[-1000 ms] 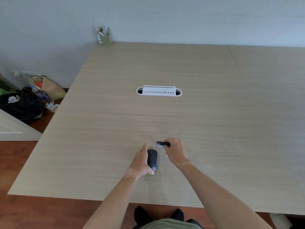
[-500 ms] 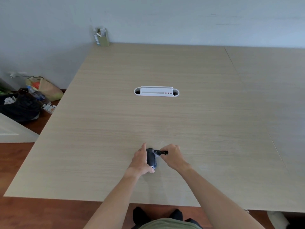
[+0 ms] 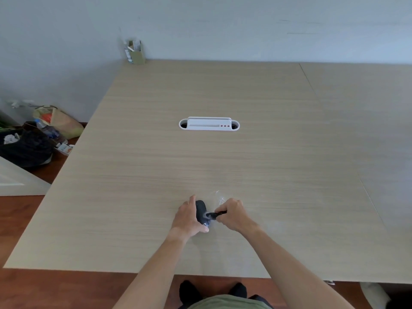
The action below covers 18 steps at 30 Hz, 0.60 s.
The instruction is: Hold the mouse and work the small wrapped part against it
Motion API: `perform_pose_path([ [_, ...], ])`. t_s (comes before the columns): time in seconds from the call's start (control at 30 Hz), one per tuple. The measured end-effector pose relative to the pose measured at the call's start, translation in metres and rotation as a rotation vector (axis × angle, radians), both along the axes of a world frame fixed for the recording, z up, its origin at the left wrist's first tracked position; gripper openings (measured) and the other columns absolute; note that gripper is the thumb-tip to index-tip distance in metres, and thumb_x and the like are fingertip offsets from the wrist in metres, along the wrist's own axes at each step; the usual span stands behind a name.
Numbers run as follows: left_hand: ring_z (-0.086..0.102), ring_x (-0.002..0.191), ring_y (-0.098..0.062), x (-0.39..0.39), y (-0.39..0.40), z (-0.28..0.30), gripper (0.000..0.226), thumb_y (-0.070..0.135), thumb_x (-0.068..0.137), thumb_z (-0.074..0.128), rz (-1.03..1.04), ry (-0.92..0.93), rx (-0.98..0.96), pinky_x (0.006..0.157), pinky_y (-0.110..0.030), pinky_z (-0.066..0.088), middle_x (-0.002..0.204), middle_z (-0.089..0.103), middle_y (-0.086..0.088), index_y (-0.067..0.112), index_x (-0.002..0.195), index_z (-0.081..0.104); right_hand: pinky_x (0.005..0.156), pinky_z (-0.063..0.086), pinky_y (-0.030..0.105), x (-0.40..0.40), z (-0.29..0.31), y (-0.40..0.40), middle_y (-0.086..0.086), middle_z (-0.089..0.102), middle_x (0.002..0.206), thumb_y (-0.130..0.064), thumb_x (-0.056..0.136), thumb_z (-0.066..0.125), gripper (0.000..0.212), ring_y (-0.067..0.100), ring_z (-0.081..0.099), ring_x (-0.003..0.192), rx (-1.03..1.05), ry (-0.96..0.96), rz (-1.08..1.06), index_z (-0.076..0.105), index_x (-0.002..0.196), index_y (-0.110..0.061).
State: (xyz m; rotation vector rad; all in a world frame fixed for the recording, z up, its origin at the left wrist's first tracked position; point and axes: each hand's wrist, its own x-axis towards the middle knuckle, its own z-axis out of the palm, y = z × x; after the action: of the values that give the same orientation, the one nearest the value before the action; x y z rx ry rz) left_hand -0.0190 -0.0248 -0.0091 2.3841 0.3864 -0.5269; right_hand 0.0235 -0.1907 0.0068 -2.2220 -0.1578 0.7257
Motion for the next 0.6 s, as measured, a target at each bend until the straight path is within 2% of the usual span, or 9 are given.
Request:
perform_pose_path([
  [0.07,0.049,0.110,-0.025,-0.002,0.000,0.000,0.095,0.036,0.052,0.085,-0.011,-0.024,0.038,0.089,-0.035,0.049,0.116,0.050,-0.003,0.023,0.132,0.036,0.048,0.033,0.023,0.003,0.002,-0.001,0.003,0.051,0.058,0.008,0.069,0.053,0.021,0.015,0.040,0.051,0.003,0.017,-0.033,0.073,0.068,0.001],
  [0.13,0.050,0.109,-0.025,-0.005,0.000,-0.002,0.088,0.042,0.054,0.083,-0.026,-0.031,0.054,0.090,-0.036,0.049,0.117,0.046,-0.003,0.028,0.130,0.041,0.047,0.037,0.010,0.004,0.003,-0.001,-0.003,0.062,0.064,0.005,0.071,0.057,0.027,0.004,0.051,0.053,0.022,0.012,-0.102,0.079,0.079,-0.009],
  [0.2,0.050,0.112,-0.026,-0.007,0.002,-0.005,0.086,0.044,0.055,0.082,-0.052,-0.037,0.060,0.090,-0.036,0.050,0.121,0.040,-0.002,0.031,0.131,0.043,0.046,0.036,0.015,0.003,0.006,0.002,-0.005,0.056,0.056,-0.003,0.072,0.065,0.013,0.004,0.043,0.044,0.072,0.021,-0.138,0.077,0.070,-0.008],
  [0.27,0.050,0.115,-0.028,-0.007,0.005,-0.009,0.095,0.043,0.054,0.083,-0.129,-0.052,0.100,0.091,-0.038,0.051,0.133,0.030,-0.003,0.032,0.137,0.037,0.048,0.037,0.013,0.001,0.009,0.005,-0.008,0.060,0.053,-0.001,0.073,0.065,0.016,0.002,0.048,0.043,0.109,0.014,-0.158,0.078,0.070,-0.008],
  [0.33,0.048,0.121,-0.030,-0.008,0.008,-0.010,0.101,0.039,0.061,0.082,-0.236,-0.051,0.180,0.094,-0.039,0.050,0.146,0.020,-0.004,0.034,0.146,0.027,0.053,0.042,0.004,0.000,0.006,0.004,-0.005,0.074,0.073,0.007,0.073,0.061,0.027,-0.005,0.059,0.059,0.090,-0.015,-0.159,0.080,0.083,-0.009],
  [0.4,0.045,0.125,-0.031,-0.008,0.009,-0.012,0.095,0.035,0.071,0.077,-0.307,-0.054,0.245,0.100,-0.038,0.046,0.151,0.020,-0.004,0.037,0.149,0.024,0.058,0.051,0.012,-0.002,0.001,0.001,0.006,0.076,0.086,0.013,0.070,0.055,0.034,0.008,0.067,0.073,0.032,-0.035,-0.137,0.079,0.085,-0.006],
  [0.47,0.044,0.126,-0.031,-0.008,0.009,-0.012,0.090,0.034,0.073,0.075,-0.307,-0.041,0.241,0.103,-0.038,0.044,0.150,0.024,-0.005,0.036,0.149,0.026,0.066,0.057,0.036,-0.003,-0.005,-0.002,0.022,0.073,0.087,0.016,0.067,0.049,0.032,0.033,0.069,0.083,-0.030,-0.055,-0.127,0.075,0.081,0.004],
  [0.5,0.046,0.124,-0.031,-0.007,0.008,-0.012,0.090,0.034,0.072,0.076,-0.290,-0.031,0.225,0.102,-0.038,0.044,0.147,0.027,-0.005,0.036,0.148,0.028,0.066,0.056,0.042,-0.004,-0.007,-0.003,0.027,0.071,0.087,0.016,0.066,0.048,0.029,0.039,0.067,0.085,-0.043,-0.068,-0.131,0.072,0.080,0.008],
  [0.6,0.052,0.114,-0.031,-0.005,0.007,-0.012,0.090,0.035,0.066,0.081,-0.234,-0.011,0.185,0.097,-0.039,0.048,0.134,0.035,-0.006,0.034,0.143,0.034,0.055,0.052,0.031,-0.007,-0.010,0.000,0.024,0.070,0.078,0.011,0.064,0.052,0.024,0.036,0.063,0.074,-0.015,-0.161,-0.150,0.072,0.075,0.004],
])
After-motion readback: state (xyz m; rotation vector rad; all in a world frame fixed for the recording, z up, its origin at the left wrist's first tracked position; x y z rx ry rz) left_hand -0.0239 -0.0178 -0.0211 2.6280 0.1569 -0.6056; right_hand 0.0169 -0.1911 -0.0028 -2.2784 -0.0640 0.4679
